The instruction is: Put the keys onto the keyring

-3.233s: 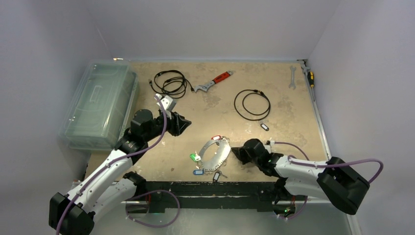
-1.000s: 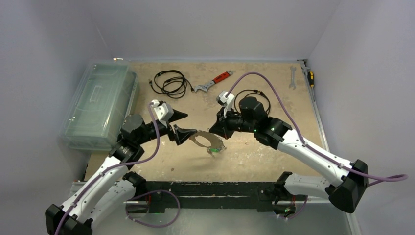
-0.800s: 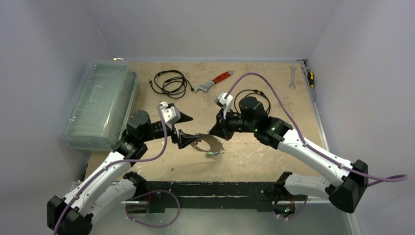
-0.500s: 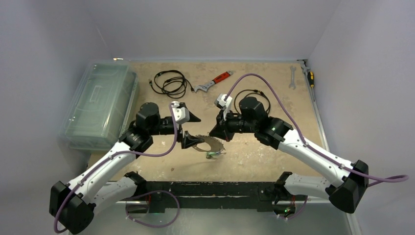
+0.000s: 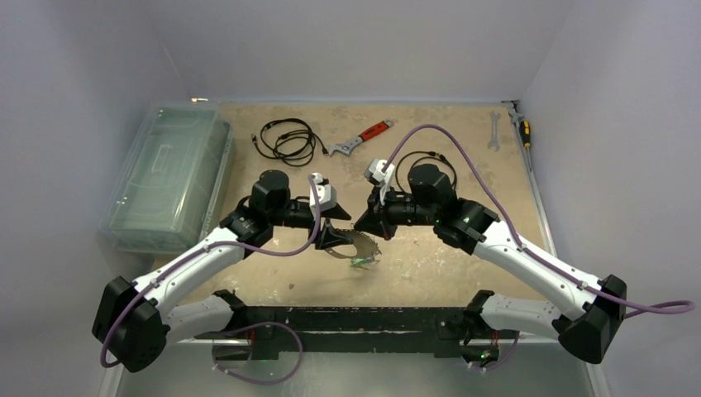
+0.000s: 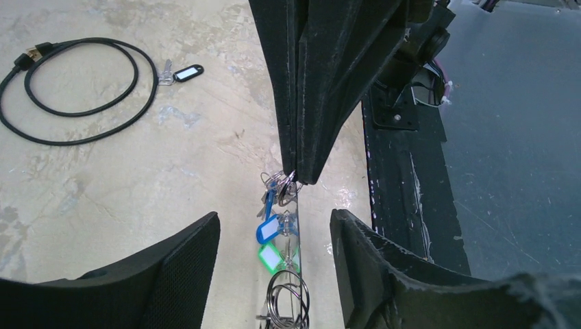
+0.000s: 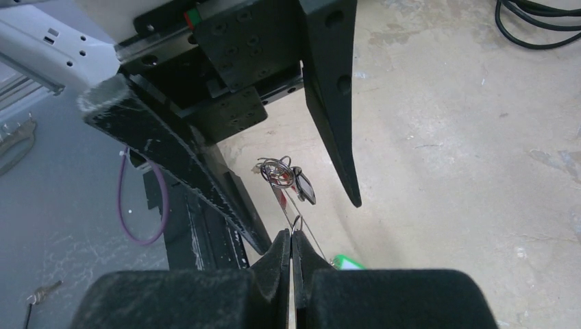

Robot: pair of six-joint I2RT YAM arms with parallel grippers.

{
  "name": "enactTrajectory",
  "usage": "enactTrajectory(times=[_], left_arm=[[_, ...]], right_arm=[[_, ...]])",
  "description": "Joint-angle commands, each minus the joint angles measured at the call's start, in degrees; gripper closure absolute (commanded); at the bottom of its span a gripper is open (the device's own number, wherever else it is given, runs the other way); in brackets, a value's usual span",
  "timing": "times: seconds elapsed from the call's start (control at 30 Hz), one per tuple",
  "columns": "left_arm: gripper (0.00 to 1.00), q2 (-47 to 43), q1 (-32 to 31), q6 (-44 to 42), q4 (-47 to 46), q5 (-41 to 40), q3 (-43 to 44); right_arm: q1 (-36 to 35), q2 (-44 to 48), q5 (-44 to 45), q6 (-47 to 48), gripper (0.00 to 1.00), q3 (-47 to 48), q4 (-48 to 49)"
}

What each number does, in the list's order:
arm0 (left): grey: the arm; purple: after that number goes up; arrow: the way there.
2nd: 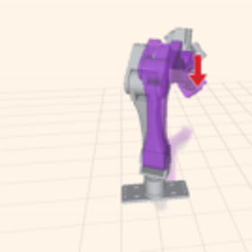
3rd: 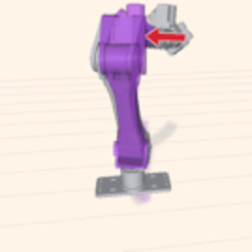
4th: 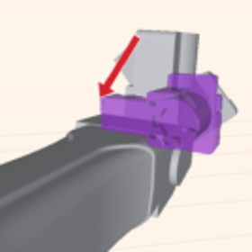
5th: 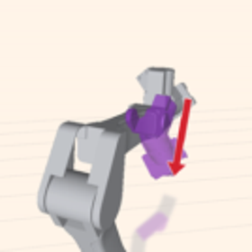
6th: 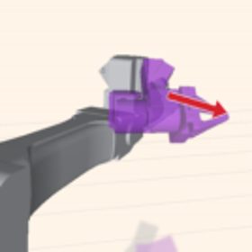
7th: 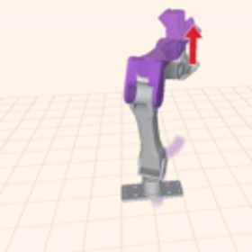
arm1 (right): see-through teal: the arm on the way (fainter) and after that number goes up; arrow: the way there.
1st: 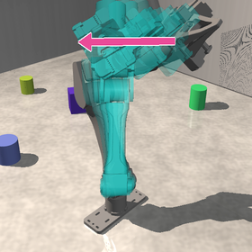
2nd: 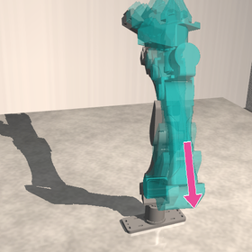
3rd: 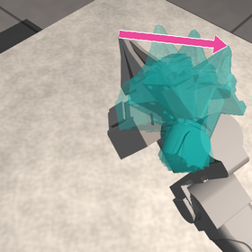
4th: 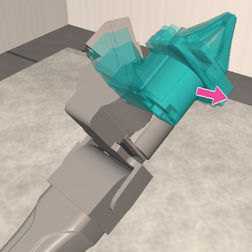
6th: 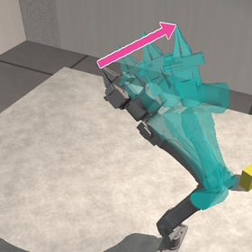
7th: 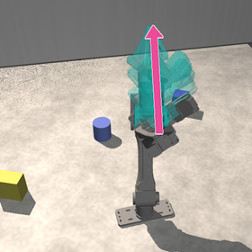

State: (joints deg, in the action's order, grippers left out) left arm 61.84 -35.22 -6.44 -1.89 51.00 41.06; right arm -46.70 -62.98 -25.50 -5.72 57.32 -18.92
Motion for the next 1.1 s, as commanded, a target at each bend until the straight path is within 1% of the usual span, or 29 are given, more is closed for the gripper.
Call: enactTrajectory(times=[0.0, 0.1, 0.3, 0.4, 0.47, 0.53, 0.63, 0.7, 0.77, 0.9, 1.07], left_arm=[[0.41, 1.47, -0.65, 1.61, -4.87, 2.24, 1.55], [0.43, 1.9, -0.95, 3.32, -7.48, 2.7, 0.86], [0.53, 1.67, -1.48, 4.38, -10.51, 3.04, -0.45], [0.64, 1.76, -1.72, 4.07, -10.3, 3.05, -0.73], [0.68, 2.02, -1.94, 3.37, -9.44, 2.93, -0.72], [0.68, 2.21, -1.96, 3.17, -8.98, 2.58, -0.72], [0.56, 2.16, -1.98, 3.17, -8.54, 1.86, -0.8], [0.54, 2.02, -2.04, 3.02, -8.37, 1.37, -0.89], [0.55, 1.93, -2.04, 2.93, -8.19, 0.99, -0.89], [0.61, 2.01, -2.08, 2.75, -7.7, 0.43, -0.85], [0.78, 2.23, -2.06, 2.75, -7.52, 0.5, -0.67]], right_arm=[[0.2, 1.12, -1.97, 1.19, 1.0, 3.37, 3.25], [0.2, 0.78, -2.34, 1.39, 1.0, 3.63, 3.31], [0.2, 0.25, -2.89, 1.41, 1.0, 3.59, 3.7], [0.2, 0.14, -2.89, 1.37, 1.0, 3.59, 3.76], [0.2, 0.18, -2.83, 1.34, 1.0, 3.72, 3.8], [0.2, 0.27, -2.67, 1.32, 1.0, 3.83, 3.71], [0.2, 0.4, -2.38, 1.32, 1.0, 3.85, 3.46], [0.2, 0.45, -2.18, 1.32, 1.0, 3.86, 3.38], [0.2, 0.49, -2.06, 1.32, 1.0, 3.85, 3.27], [0.2, 0.71, -1.75, 1.32, 1.0, 3.85, 3.27], [0.2, 0.58, -1.75, 1.24, 1.0, 3.77, 3.34]])
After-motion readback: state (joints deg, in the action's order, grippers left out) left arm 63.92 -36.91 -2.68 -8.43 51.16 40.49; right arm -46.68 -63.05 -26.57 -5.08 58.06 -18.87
